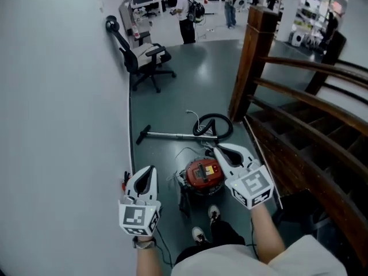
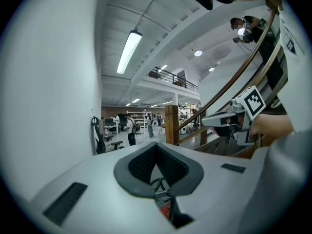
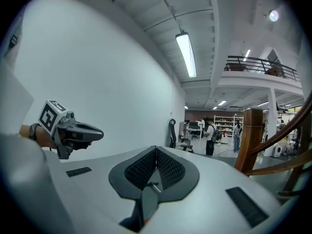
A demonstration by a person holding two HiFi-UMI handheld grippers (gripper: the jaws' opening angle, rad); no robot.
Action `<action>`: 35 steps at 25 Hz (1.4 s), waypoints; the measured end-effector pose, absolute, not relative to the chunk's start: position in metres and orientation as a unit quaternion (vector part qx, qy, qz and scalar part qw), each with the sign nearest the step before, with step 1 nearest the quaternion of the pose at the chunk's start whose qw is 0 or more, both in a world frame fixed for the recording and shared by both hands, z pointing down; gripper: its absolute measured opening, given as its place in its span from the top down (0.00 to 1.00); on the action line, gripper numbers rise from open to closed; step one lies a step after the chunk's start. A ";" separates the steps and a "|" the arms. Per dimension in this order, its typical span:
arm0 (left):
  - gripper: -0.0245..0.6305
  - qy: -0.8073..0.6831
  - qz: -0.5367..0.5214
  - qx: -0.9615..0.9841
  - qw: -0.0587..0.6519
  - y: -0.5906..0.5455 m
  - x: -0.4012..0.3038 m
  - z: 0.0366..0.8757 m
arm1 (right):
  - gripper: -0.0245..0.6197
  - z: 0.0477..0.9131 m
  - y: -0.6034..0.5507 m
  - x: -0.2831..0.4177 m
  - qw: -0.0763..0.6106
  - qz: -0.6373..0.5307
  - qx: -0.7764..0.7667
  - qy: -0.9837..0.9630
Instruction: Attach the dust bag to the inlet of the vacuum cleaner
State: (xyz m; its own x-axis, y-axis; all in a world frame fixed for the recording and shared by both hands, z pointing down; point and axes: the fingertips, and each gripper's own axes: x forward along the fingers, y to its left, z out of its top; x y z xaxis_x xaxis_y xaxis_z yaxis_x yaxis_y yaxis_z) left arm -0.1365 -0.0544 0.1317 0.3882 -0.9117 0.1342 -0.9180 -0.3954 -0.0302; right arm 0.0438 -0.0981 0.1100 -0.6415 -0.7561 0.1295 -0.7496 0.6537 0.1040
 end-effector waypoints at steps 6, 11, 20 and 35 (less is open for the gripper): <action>0.96 -0.544 0.080 0.835 -0.022 -0.048 -0.138 0.091 | 0.92 0.060 -0.088 0.040 0.058 -0.044 0.424 -0.903; 0.96 -0.547 0.087 0.829 -0.075 -0.039 -0.137 0.051 | 0.92 0.023 -0.072 0.037 0.049 -0.074 0.424 -0.902; 0.96 -0.537 0.084 0.832 -0.111 -0.014 -0.124 -0.005 | 0.92 -0.024 -0.044 0.035 0.032 -0.108 0.414 -0.903; 0.96 -0.531 0.086 0.834 -0.124 -0.001 -0.107 -0.015 | 0.92 -0.019 -0.026 0.042 0.045 -0.101 0.413 -0.904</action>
State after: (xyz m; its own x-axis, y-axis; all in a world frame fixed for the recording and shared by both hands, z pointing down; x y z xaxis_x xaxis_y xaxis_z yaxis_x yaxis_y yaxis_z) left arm -0.1075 -0.0014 -0.0146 0.4206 -0.9072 0.0125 -0.8643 -0.4048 -0.2984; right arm 0.0424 -0.0258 -0.0195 -0.6543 -0.7562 -0.0030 -0.7381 0.6377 0.2202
